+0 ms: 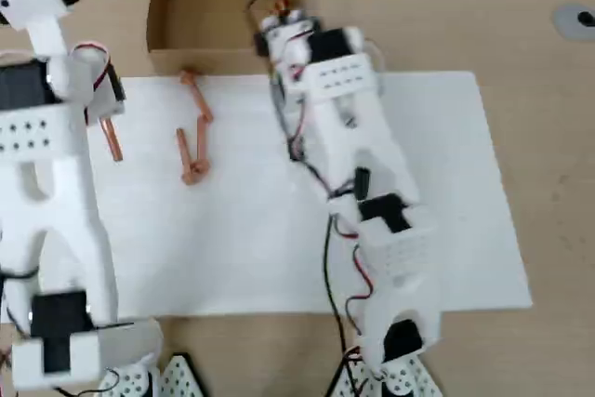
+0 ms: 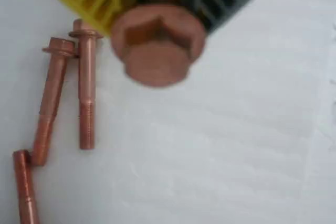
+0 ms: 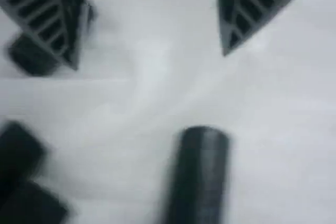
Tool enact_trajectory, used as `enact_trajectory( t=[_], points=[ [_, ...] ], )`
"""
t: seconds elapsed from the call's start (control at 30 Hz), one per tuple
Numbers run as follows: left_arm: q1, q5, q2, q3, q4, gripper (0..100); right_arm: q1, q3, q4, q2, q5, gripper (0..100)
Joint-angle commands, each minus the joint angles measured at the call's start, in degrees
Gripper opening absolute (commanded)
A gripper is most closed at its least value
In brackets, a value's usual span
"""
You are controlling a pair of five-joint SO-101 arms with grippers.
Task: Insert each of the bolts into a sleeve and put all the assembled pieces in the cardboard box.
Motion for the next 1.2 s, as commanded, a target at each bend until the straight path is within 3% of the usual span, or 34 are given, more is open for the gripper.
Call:
enact_trajectory(
  t=[0.0, 0.33, 1.17],
  points=[
    [0.7, -0.26, -10.95, 10.29, -7.12, 1, -2.68, 2.95, -4.22, -4.35, 0.26, 21.0],
    [0.26, -0.35, -29.93, 31.82, -16.53, 1, -2.68, 3.74, -7.12, -3.56, 0.62, 21.0],
    [0.62, -8.0, -56.13, 46.33, -16.53, 1, -2.51, -9.8, -7.12, 14.64, 3.08, 20.8]
  ],
)
